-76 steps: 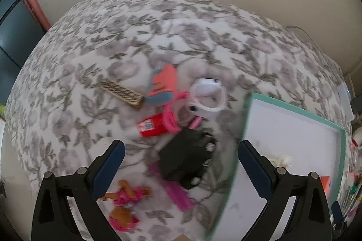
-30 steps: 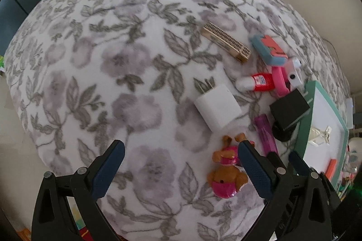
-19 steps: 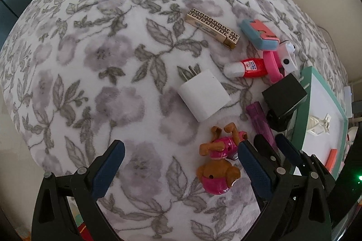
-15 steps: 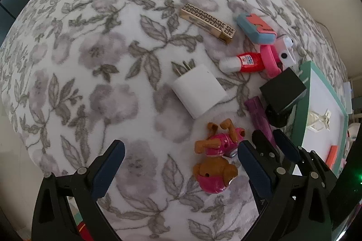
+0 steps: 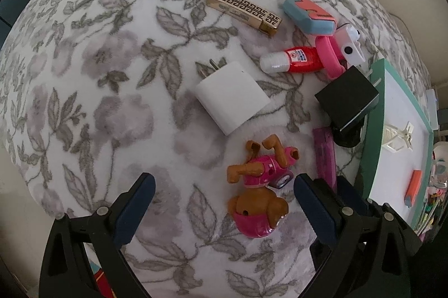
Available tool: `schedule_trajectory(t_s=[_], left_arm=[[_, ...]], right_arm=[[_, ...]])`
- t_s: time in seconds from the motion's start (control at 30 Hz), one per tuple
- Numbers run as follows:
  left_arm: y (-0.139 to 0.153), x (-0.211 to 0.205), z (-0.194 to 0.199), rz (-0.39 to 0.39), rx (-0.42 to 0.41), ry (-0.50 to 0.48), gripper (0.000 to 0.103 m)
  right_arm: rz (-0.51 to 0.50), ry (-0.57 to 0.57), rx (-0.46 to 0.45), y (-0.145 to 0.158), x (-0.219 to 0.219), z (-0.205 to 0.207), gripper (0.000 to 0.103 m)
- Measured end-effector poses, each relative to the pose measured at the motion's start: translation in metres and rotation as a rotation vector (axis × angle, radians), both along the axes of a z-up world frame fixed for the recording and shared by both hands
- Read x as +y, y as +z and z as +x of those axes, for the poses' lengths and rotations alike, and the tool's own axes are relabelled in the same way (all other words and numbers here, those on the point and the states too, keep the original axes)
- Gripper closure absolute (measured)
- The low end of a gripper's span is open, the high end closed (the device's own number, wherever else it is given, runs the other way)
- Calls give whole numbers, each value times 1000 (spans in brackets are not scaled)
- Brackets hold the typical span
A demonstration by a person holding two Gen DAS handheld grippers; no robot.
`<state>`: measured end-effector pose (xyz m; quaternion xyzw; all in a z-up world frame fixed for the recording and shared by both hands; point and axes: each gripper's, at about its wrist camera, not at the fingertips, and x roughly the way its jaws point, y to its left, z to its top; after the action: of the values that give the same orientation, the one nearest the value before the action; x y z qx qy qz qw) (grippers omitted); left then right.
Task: Organize rigid objects
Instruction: 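Grasp the pink lighter with the right gripper while the left grasps the pink toy figure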
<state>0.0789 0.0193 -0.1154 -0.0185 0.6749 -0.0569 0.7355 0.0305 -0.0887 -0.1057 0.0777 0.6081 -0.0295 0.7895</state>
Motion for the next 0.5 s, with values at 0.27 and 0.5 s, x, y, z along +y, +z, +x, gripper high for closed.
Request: schedule_trajectory(t_s=[0.27,0.5], left_arm=[[-17,-19,-3,3,32,-43,26],[-23,-23,-2,25,27,-69,41]], right_arm=[[-1,-3,21,2,-5,-13,78],[-11,1,26,1,1,-16,78]])
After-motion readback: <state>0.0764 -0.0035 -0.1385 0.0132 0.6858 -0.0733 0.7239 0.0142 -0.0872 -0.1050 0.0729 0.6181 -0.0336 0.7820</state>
